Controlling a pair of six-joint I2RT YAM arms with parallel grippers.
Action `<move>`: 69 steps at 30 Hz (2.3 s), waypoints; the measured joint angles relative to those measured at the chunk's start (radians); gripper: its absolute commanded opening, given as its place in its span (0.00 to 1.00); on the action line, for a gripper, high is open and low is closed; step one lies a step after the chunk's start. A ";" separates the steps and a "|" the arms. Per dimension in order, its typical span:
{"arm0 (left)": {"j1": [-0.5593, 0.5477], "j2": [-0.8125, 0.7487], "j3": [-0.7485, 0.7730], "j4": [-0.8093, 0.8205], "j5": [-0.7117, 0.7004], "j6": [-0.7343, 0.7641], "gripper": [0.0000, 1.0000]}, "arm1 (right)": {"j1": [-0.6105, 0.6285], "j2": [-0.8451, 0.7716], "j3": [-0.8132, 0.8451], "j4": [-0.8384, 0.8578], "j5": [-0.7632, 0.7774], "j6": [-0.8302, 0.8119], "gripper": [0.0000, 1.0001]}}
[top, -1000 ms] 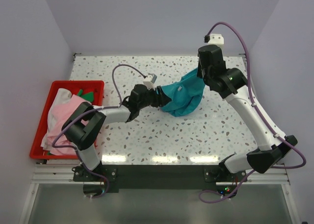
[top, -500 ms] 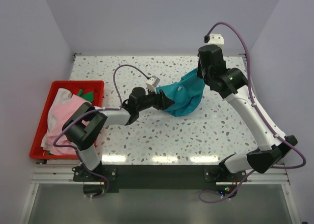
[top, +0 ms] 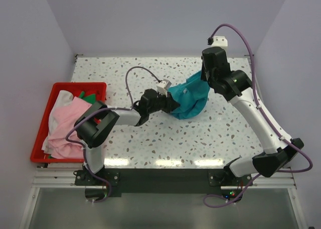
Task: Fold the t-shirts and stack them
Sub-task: Flatten the tshirt out
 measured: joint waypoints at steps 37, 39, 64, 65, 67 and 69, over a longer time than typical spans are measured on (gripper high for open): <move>0.323 0.148 1.485 -0.748 -0.525 0.198 0.00 | -0.108 0.233 0.351 0.112 -0.430 0.028 0.00; 0.312 0.260 1.512 -0.739 -0.448 0.180 0.00 | -0.204 0.233 0.204 0.128 -0.420 0.059 0.00; 0.196 -0.534 0.215 -0.893 -0.669 -0.304 0.62 | -0.420 -0.047 -0.584 0.278 -0.430 0.238 0.70; 0.211 -0.514 0.211 -0.911 -0.685 -0.316 0.60 | -0.385 -0.050 -0.584 0.281 -0.411 0.235 0.69; 0.236 -0.422 0.216 -0.937 -0.710 -0.325 0.56 | -0.333 -0.031 -0.584 0.288 -0.393 0.230 0.66; 0.253 -0.305 0.231 -0.982 -0.727 -0.330 0.55 | -0.298 0.013 -0.584 0.297 -0.386 0.225 0.65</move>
